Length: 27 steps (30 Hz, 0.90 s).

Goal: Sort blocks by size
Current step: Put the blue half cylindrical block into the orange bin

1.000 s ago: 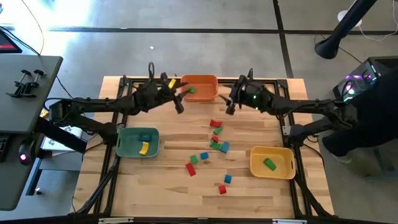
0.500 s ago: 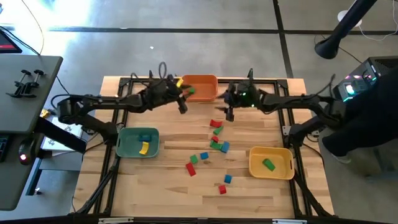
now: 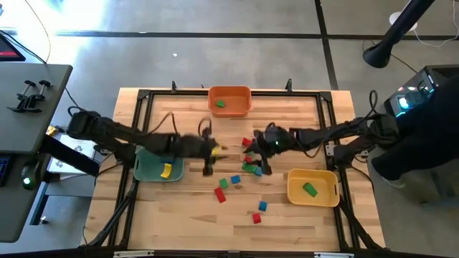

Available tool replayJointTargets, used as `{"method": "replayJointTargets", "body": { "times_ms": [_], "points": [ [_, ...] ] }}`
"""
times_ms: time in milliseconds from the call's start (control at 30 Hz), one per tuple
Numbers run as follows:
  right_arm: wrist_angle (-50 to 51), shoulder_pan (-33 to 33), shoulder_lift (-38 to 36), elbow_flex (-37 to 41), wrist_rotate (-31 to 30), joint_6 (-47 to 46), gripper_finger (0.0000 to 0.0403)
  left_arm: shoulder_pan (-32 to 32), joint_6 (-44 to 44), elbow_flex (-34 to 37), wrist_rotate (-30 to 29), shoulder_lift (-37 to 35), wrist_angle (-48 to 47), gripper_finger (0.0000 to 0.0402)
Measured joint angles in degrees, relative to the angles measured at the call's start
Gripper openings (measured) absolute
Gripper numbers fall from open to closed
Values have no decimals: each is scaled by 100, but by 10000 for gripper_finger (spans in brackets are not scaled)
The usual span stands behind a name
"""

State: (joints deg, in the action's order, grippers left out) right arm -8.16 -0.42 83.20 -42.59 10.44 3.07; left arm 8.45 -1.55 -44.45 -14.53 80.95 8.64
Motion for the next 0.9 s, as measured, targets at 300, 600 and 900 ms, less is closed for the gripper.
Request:
{"method": "replayJointTargets", "body": {
  "times_ms": [300, 600, 900],
  "points": [
    [10, 1043, 23, 0, -832, -434, 222, 1681, 2314, 2, -1552, 66, -740, 133],
    [-1013, 1134, 1120, -2, -91, 579, 222, 2010, 2450, 2, -2595, 1176, 308, 133],
    [-1436, 851, 2107, -389, -322, 475, 222, 1749, 2873, 2, -2657, 2017, 968, 133]
  ]
}}
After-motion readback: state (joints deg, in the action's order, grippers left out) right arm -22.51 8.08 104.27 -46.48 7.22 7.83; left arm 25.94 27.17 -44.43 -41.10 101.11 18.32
